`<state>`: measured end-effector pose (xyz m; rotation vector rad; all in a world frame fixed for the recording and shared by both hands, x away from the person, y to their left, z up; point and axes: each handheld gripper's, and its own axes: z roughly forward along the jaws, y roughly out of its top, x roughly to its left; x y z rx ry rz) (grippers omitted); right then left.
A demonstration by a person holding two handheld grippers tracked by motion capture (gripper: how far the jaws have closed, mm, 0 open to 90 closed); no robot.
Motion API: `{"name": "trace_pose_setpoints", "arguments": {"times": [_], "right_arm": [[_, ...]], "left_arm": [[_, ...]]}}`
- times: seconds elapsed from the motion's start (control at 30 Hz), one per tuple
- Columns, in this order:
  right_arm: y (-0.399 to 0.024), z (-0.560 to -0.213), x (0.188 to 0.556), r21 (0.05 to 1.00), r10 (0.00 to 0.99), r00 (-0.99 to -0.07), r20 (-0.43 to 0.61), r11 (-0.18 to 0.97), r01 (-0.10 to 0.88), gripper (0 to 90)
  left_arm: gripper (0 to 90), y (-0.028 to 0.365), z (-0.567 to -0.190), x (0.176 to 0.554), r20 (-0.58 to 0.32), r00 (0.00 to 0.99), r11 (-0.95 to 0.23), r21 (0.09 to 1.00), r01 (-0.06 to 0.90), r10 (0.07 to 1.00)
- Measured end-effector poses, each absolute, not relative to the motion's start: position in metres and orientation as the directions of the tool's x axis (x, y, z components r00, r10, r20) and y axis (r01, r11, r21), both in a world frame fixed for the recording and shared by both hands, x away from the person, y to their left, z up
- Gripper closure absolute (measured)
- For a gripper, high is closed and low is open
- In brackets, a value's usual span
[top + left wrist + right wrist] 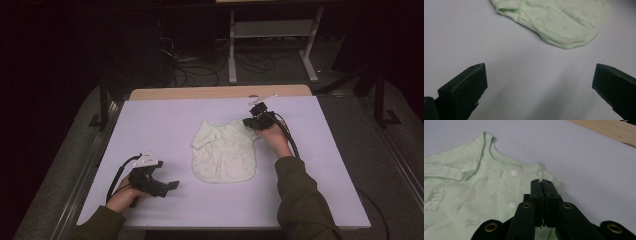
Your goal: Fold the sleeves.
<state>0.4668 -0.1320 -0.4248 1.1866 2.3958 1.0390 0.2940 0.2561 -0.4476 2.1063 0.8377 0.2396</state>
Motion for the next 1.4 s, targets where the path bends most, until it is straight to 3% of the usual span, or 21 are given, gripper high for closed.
{"name": "trace_pose_setpoints", "arguments": {"times": [1.4], "right_arm": [[-0.101,-0.426,0.467,0.693,0.736,-0.676,0.05,0.462,0.553,86.6]], "left_arm": [[0.0,0.256,-0.448,0.294,-0.119,0.76,-0.429,0.765,0.48,0.639]]}}
